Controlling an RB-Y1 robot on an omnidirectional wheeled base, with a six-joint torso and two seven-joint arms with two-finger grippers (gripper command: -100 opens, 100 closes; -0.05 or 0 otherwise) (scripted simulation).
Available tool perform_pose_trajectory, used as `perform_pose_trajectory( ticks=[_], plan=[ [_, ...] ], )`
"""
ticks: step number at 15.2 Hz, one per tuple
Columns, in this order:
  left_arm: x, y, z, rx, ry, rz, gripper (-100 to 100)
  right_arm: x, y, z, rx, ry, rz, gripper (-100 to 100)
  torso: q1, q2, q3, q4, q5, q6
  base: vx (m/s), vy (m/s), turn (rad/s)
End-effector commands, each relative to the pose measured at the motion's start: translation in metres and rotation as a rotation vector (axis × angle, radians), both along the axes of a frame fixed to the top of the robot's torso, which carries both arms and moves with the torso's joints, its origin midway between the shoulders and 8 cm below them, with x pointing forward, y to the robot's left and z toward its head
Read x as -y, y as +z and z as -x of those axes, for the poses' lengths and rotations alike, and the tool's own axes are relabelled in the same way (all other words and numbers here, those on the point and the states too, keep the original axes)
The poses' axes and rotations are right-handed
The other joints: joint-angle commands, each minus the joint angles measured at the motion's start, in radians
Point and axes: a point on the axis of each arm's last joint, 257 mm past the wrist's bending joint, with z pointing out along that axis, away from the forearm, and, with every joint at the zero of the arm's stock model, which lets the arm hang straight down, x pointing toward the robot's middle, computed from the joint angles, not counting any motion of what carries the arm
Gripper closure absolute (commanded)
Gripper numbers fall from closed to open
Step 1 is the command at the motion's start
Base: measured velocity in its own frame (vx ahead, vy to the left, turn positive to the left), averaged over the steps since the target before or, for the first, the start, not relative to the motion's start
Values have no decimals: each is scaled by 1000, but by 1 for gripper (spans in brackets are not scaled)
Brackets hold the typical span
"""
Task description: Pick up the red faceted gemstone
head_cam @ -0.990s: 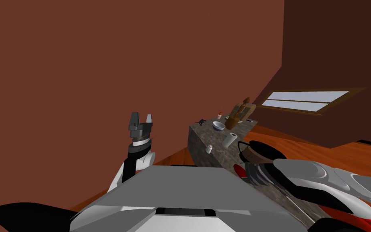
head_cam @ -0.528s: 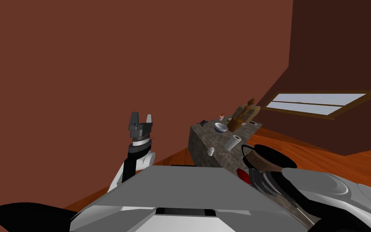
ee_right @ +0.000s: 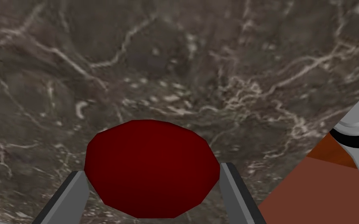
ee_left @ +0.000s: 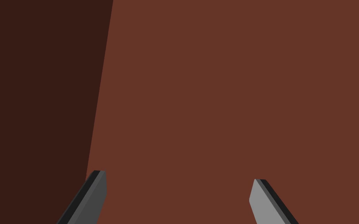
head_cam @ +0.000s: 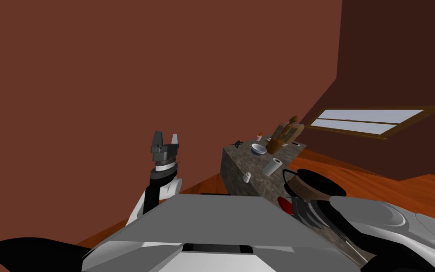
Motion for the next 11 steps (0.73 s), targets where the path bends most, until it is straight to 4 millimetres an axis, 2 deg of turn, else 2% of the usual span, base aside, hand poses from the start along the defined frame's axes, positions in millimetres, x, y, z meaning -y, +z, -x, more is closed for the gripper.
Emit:
perform_pose_trajectory(
  ticks=[1,3,4,5,11],
  plan=[
    [0,0,0,0,0,0,0,-1,1,-2,2,4,-2,100,0,0,0,0,0,0,-12,0,-19],
    [0,0,0,0,0,0,0,-1,1,-2,2,4,-2,100,0,0,0,0,0,-1,-6,-2,10],
    [0,0,0,0,0,0,0,-2,5,-12,0,17,-3,100,0,-1,0,0,0,0,-11,-1,-65],
    [0,0,0,0,0,0,0,-3,6,-14,4,-2,-12,100,0,-1,-1,0,0,0,-14,7,-72],
    [0,0,0,0,0,0,0,-2,5,-12,0,17,-3,100,0,-1,0,0,0,-1,-4,0,-9]
  ],
)
